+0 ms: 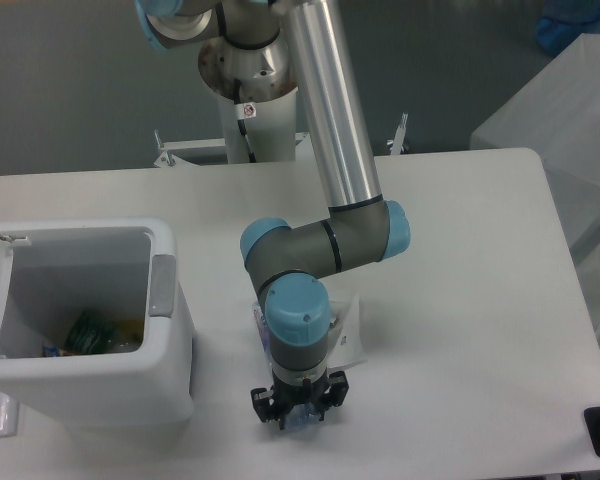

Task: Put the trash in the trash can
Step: 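Close the gripper around the water bottle's body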

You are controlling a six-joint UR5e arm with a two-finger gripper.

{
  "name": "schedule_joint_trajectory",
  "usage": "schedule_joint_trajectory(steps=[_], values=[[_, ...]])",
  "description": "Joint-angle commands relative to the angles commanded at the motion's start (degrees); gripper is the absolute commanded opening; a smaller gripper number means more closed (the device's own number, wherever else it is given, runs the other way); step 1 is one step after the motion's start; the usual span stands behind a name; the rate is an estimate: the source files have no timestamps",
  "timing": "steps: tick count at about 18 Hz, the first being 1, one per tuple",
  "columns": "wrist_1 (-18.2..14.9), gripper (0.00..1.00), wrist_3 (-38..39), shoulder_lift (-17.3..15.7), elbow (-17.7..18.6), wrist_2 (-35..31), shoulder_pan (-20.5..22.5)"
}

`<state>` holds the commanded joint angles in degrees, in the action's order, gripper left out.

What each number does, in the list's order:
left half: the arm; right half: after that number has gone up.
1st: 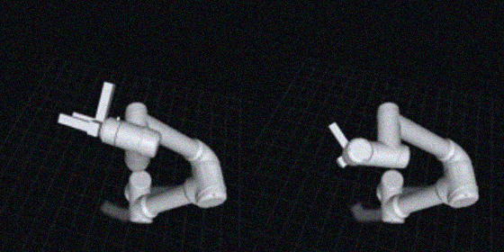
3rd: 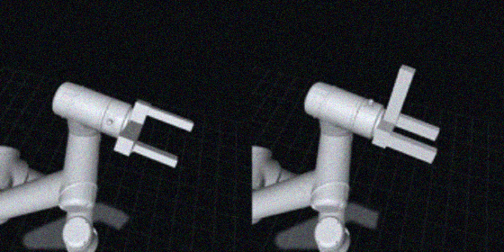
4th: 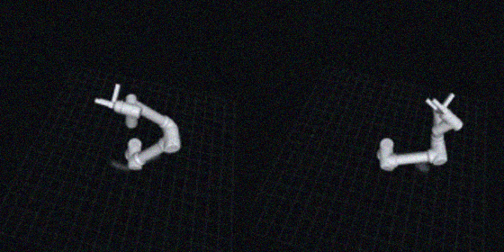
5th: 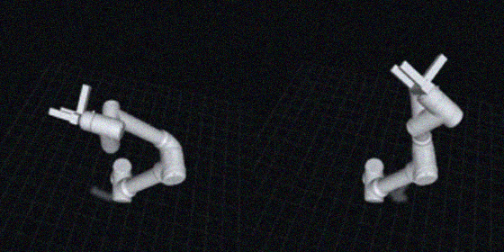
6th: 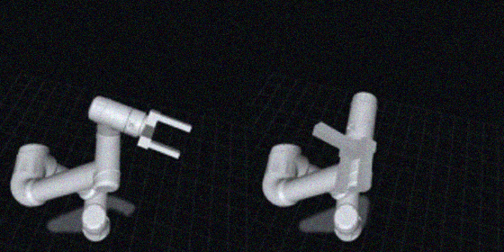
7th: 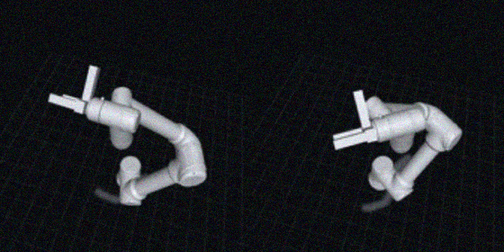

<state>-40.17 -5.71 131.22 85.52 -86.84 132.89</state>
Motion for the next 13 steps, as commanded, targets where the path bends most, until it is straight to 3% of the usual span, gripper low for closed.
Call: schedule_joint_trajectory(steps=[13], values=[[0.09,0.64,-0.09,-1.67,-0.44,0.09,0.00]])
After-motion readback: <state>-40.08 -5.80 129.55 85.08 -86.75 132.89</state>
